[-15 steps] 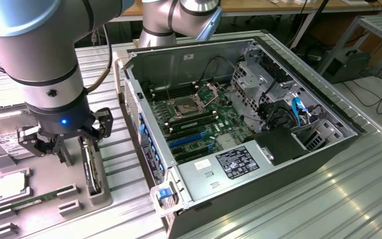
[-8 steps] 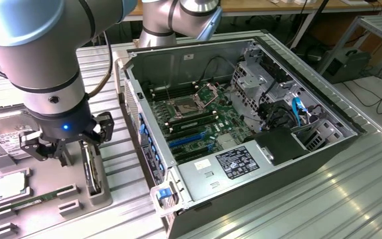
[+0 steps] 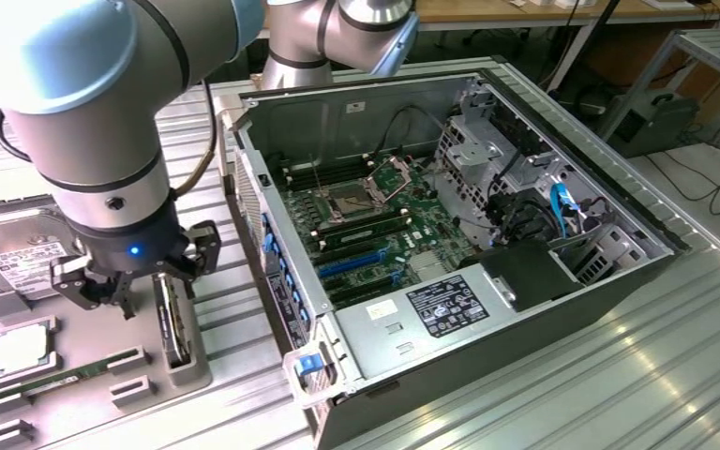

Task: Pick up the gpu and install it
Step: 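Pick up the gpu and move the gpu toward the slot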

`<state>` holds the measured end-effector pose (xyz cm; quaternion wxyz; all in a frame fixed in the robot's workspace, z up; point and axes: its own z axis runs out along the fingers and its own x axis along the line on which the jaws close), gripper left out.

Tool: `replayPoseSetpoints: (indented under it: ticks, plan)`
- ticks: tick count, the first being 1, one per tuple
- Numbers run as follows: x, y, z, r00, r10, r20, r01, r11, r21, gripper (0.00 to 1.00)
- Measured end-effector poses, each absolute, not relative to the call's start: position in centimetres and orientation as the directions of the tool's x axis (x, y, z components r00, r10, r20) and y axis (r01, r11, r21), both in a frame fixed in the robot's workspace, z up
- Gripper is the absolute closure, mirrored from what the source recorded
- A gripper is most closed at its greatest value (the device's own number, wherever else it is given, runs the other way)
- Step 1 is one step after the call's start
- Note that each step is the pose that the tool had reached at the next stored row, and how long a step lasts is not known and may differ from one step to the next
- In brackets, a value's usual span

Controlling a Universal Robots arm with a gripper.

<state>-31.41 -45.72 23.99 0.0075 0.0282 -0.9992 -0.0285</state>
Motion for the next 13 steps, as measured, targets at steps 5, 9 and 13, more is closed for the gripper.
replayPoseSetpoints:
  ticks: [5, 9, 13]
  plan:
    - [-31.3, -45.7, 23.1, -0.999, -0.05, 0.013, -0.049, 0.997, 0.057, 0.34]
    - [-31.3, -45.7, 22.2, -1.0, -0.017, 0.014, -0.017, 0.998, 0.057, 0.34]
    - [-31.3, -45.7, 22.1, -1.0, -0.017, 0.014, -0.017, 0.998, 0.057, 0.61]
